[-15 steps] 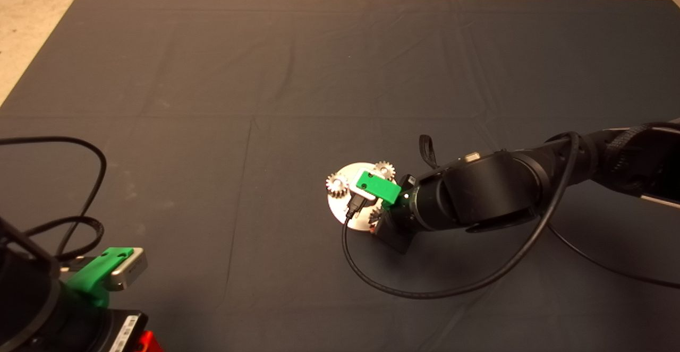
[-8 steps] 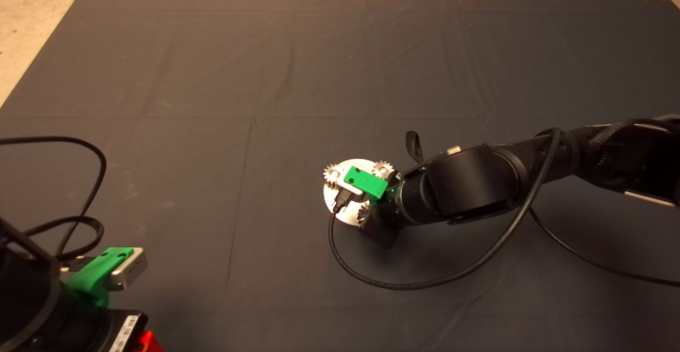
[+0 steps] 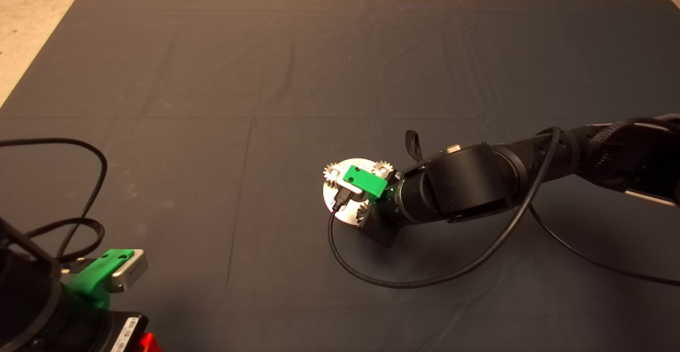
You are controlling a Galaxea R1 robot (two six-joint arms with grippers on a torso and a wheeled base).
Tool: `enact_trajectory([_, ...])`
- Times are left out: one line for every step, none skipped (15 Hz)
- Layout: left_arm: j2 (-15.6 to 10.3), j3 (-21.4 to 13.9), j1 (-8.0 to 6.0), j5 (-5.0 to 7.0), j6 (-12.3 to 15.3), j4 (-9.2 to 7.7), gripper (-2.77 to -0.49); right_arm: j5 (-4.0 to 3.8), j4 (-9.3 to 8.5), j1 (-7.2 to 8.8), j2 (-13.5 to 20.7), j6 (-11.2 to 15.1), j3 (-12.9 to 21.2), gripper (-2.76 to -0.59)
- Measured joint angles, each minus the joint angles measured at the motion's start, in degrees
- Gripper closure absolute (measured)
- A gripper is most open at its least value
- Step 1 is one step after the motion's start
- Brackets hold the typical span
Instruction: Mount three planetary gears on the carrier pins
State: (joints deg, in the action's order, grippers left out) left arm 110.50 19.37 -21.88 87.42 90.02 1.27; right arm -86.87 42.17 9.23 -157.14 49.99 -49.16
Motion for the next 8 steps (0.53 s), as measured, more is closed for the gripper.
enact_trajectory([0.0, 0.0, 0.00, -0.02, 0.0, 0.02, -2.33, 0.02, 0.00, 0.02, 0.0, 0.0, 0.0, -1.02])
enact_trajectory([0.0, 0.0, 0.11, -0.02, 0.0, 0.02, -2.33, 0.05, 0.00, 0.00, 0.0, 0.0, 0.0, -1.02])
enact_trajectory([0.0, 0.0, 0.15, -0.02, 0.0, 0.00, -2.33, 0.07, 0.00, 0.02, 0.0, 0.0, 0.0, -1.02])
enact_trajectory([0.0, 0.0, 0.15, 0.00, 0.0, 0.02, -2.33, 0.10, 0.00, 0.02, 0.0, 0.0, -0.1, -1.02])
enact_trajectory([0.0, 0.0, 0.15, -0.02, 0.0, 0.00, -2.33, 0.11, 0.00, 0.02, 0.0, 0.0, -0.1, -1.02])
enact_trajectory([0.0, 0.0, 0.15, -0.02, 0.0, 0.00, -2.33, 0.16, -0.02, 0.02, 0.0, 0.0, -0.1, -1.02])
enact_trajectory([0.0, 0.0, 0.15, -0.01, 0.0, 0.02, -2.33, 0.18, -0.02, 0.06, 0.0, 0.0, -0.1, -1.02])
enact_trajectory([0.0, 0.0, 0.15, -0.02, 0.0, 0.00, -2.33, 0.32, -0.11, 0.17, 0.0, 0.0, -0.3, -1.02])
